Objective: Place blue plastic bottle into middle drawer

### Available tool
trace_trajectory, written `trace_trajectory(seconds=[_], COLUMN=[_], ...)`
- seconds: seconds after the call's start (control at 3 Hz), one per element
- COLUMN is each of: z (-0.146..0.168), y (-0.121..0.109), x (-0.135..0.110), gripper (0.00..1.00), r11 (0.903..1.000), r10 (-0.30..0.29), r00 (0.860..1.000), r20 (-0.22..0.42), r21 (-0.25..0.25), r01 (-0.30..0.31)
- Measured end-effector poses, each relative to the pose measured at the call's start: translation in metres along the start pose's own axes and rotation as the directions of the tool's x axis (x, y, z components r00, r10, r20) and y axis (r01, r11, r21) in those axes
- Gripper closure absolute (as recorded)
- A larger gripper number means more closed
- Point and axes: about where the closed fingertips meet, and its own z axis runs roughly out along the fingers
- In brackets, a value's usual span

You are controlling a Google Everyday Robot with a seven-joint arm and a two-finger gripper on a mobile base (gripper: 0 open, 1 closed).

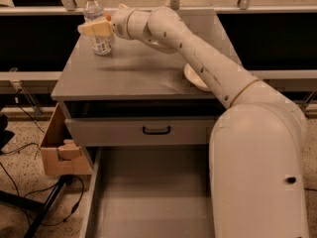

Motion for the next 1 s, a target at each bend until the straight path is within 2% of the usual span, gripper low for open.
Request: trace_trajectory(seconds=[0.33,1.0], z=[0.012,0.022], y=[-0.001,0.007], x=[-0.004,-0.016], gripper=[0.24,0.71], r11=[0.9999,0.9964], r10=[-0.012,-0.082], r00=[1.0,0.995], r20=[0.015,-0.058], r21=[0.0,0.013], r01=[0.012,0.083])
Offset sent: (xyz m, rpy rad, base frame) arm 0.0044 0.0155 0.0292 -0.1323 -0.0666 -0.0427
